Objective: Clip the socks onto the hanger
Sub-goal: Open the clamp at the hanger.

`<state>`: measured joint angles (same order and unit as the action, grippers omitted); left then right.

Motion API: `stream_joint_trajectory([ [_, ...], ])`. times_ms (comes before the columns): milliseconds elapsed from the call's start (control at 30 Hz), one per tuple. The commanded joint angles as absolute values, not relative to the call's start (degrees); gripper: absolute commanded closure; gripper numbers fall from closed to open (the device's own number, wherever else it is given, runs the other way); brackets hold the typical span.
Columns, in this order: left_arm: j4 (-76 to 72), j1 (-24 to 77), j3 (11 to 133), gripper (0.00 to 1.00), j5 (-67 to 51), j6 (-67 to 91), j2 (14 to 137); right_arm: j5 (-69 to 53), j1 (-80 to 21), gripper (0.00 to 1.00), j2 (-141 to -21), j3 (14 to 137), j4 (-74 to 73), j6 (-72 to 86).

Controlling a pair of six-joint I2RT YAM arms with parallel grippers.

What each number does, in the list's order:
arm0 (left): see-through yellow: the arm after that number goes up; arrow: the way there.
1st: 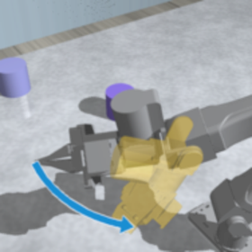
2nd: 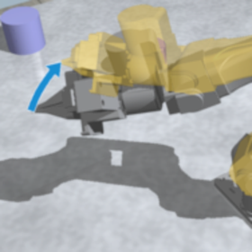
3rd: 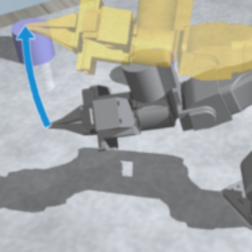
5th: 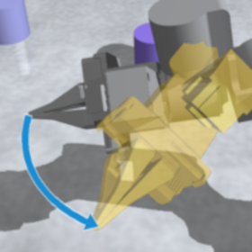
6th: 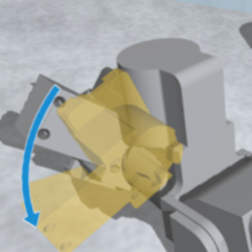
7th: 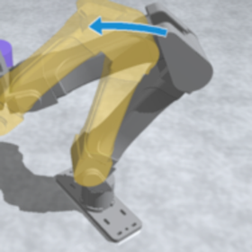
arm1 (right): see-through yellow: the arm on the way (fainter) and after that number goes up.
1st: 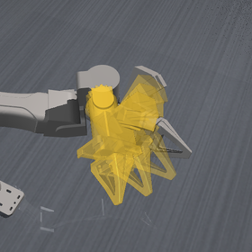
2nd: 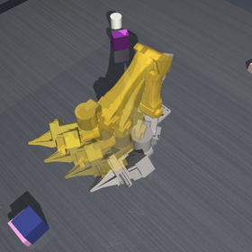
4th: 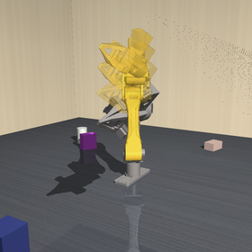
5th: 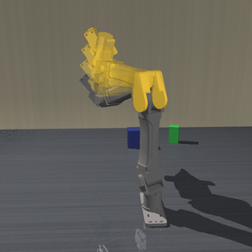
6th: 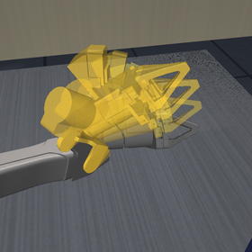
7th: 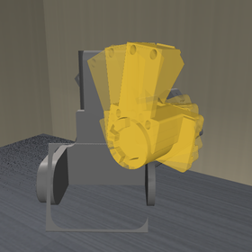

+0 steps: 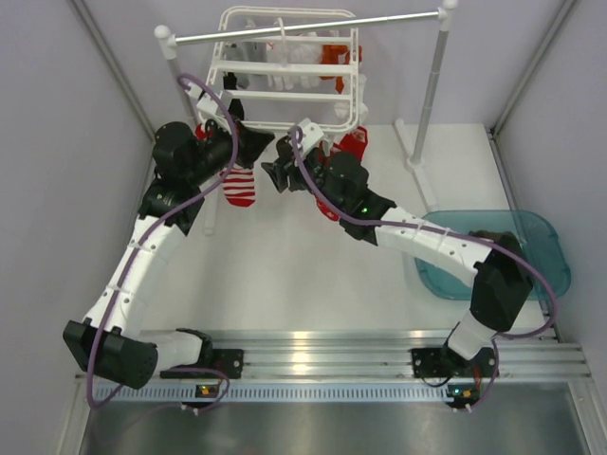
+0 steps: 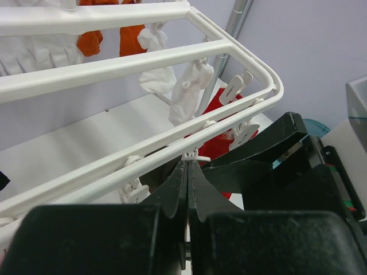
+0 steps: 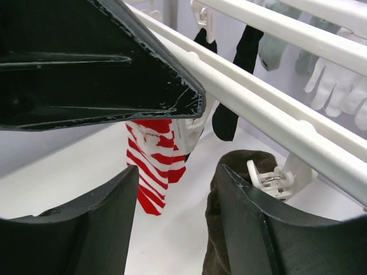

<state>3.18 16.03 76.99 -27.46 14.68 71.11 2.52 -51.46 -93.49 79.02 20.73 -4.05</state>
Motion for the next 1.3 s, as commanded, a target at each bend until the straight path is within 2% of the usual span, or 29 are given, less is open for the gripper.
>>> stream_joint_trajectory([
  [0,2.0,15.8,79.0,1.00,-26.6,15.4,69.6,7.3,-51.9,0.44,-94.7,78.8,30.8,-1.7],
  [433,4.5,15.7,80.9,0.98,-24.2,21.0,69.4,5.3,-51.9,0.43,-102.8,80.5,42.1,-1.7],
  [533,5.4,15.7,80.7,0.96,-22.9,21.9,68.5,5.6,-51.9,0.50,-104.4,82.0,43.2,-2.4],
  [567,5.8,15.7,80.6,0.94,-22.5,21.9,68.2,5.4,-51.9,0.58,-104.6,82.2,43.6,-2.9],
  [667,8.2,15.6,80.6,0.87,-21.1,21.4,67.2,4.8,-51.8,0.69,-104.3,81.8,44.0,-4.3],
  [767,9.9,14.8,79.6,0.80,-20.6,21.7,65.6,2.8,-51.5,0.78,-103.2,81.4,43.7,-5.4],
  [833,10.7,14.3,78.8,0.78,-20.5,22.0,64.4,2.1,-51.2,0.80,-102.4,81.3,43.4,-5.8],
  [867,11.0,14.0,78.5,0.78,-20.4,22.1,63.7,1.2,-51.2,0.80,-102.2,81.5,42.6,-5.6],
  [900,11.3,13.8,78.1,0.77,-20.3,22.3,63.5,0.4,-51.1,0.73,-102.0,81.6,42.1,-5.5],
  [933,11.5,13.7,77.9,0.77,-20.2,22.4,63.2,0.3,-50.9,0.66,-101.7,81.6,41.7,-5.4],
  [967,11.5,13.6,77.7,0.77,-20.2,22.6,62.9,0.3,-50.8,0.54,-101.7,81.9,41.3,-4.9],
  [1267,11.1,13.6,75.8,0.75,-18.8,23.9,61.1,0.4,-50.3,0.50,-104.0,85.8,41.8,-3.9],
])
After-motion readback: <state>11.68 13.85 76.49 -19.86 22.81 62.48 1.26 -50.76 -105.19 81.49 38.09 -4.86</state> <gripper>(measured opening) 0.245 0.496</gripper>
